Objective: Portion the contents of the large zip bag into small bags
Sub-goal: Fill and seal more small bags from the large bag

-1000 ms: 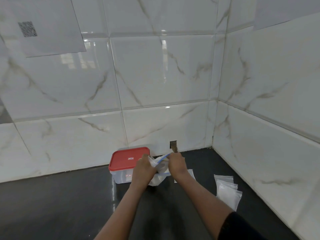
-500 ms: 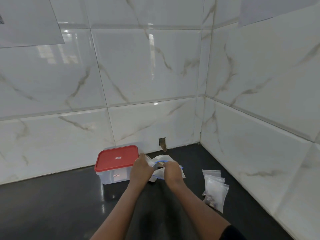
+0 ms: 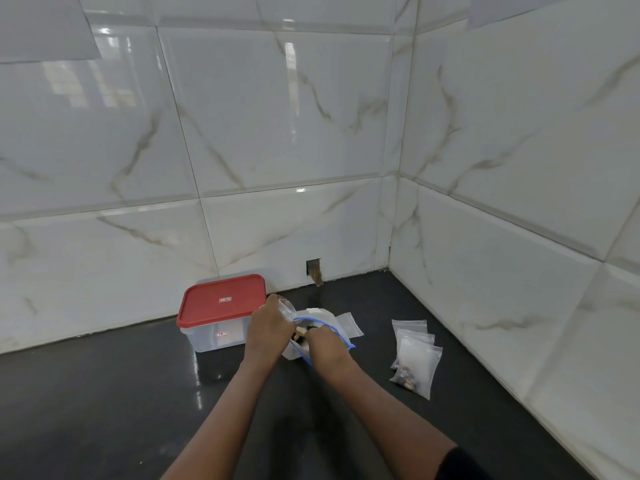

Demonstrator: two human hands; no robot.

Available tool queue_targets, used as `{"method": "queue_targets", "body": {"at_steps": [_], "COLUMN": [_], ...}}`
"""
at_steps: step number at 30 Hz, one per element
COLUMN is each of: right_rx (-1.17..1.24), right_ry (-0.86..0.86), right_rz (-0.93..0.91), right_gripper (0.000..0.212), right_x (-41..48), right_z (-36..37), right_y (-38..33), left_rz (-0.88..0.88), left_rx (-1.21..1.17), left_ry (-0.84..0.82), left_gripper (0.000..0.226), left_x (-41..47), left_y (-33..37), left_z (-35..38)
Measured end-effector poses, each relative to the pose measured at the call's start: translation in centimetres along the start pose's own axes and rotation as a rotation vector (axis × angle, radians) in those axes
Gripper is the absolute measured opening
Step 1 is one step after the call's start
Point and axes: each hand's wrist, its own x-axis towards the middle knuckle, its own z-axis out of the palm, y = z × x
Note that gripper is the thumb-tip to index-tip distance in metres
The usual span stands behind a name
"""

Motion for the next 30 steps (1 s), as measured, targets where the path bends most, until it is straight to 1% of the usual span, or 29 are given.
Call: {"method": "queue_targets", "body": {"at_steps": [2, 4, 5, 7, 8, 9, 11, 12, 13, 14, 15, 16, 17, 19, 21, 23, 25, 26, 28, 30], "right_rx": [0.115, 0.239, 0.286, 0.42, 0.448, 0.417, 0.242, 0.166, 0.143, 0.16, 0.24, 0.31, 0.358, 0.348, 0.348, 0.399, 0.529, 0.537, 0.39, 0.377], "right_ry": [0.031, 0.077, 0.069, 0.052, 0.042, 0.045, 0.063, 0.061, 0.044, 0.017, 0.007, 0.023, 0.076, 0.114, 0.101, 0.121, 0.131, 0.123, 0.127, 0.131], "right_rz": [-0.075, -0.16, -0.175, -0.15, -0.13, -0.11, -0.085, -0.098, -0.119, -0.115, -0.108, -0.111, -0.12, -0.107, -0.118, -0.112, -0.082, -0.075, -0.119, -0.122], "right_gripper": [0.028, 0.033, 0.035, 0.037, 0.037, 0.037, 0.038, 0.039, 0.037, 0.035, 0.033, 0.032, 0.03, 0.021, 0.014, 0.02, 0.031, 0.036, 0.04, 0.04], "right_x": [-0.5, -1.0, -1.0, -0.8, -1.1, -1.1, -0.7, -0.7, -0.6, -0.4, -0.4, -0.7, -0.7, -0.7, -1.0, -0.8, -0.9, -0.7, -0.4, -0.5], "right_z": [0.7, 1.1, 1.0, -0.1, -0.8, -1.6, -2.2, -2.3, -2.1, -1.7, -1.5, -1.4, -1.3, -1.4, -1.5, -1.6, -2.0, -1.9, -1.7, -1.8], "right_y": [0.3, 0.2, 0.0, -0.8, -1.0, -1.3, -1.3, -1.4, -1.4, -1.3, -1.3, -1.3, -1.2, -1.0, -1.1, -1.2, -1.6, -1.7, -1.7, -1.6], "left_rz": [0.012, 0.038, 0.047, 0.06, 0.064, 0.07, 0.089, 0.102, 0.115, 0.126, 0.134, 0.136, 0.139, 0.146, 0.143, 0.153, 0.173, 0.174, 0.159, 0.141], "left_rx": [-0.02, -0.043, -0.046, -0.023, -0.005, 0.014, 0.042, 0.049, 0.045, 0.033, 0.017, 0.005, -0.004, 0.003, 0.016, 0.011, 0.013, 0.016, 0.011, -0.001], "left_ry": [-0.001, 0.004, 0.011, 0.028, 0.029, 0.026, 0.016, 0.013, 0.011, 0.012, 0.016, 0.021, 0.029, 0.023, 0.007, 0.019, 0.03, 0.021, 0.0, 0.0], "left_gripper": [0.03, 0.032, 0.033, 0.033, 0.035, 0.038, 0.042, 0.042, 0.041, 0.04, 0.04, 0.039, 0.038, 0.038, 0.04, 0.039, 0.039, 0.04, 0.043, 0.044], "left_x": [-0.3, -0.5, -0.5, -0.3, -0.2, -0.1, 0.1, 0.0, -0.2, -0.4, -0.5, -0.6, -0.6, -0.5, -0.4, -0.1, 0.3, 0.4, 0.5, 0.7], "left_y": [0.3, 0.6, 0.8, 0.9, 0.9, 0.9, 0.9, 0.9, 1.0, 1.0, 1.0, 1.0, 1.1, 1.4, 1.7, 2.0, 2.3, 2.3, 2.4, 2.3], "left_z": [-0.5, -1.0, -1.3, -1.9, -2.1, -2.2, -2.1, -2.0, -1.7, -1.4, -1.2, -1.0, -1.0, -1.0, -1.2, -1.5, -1.7, -1.7, -1.8, -1.9]}}
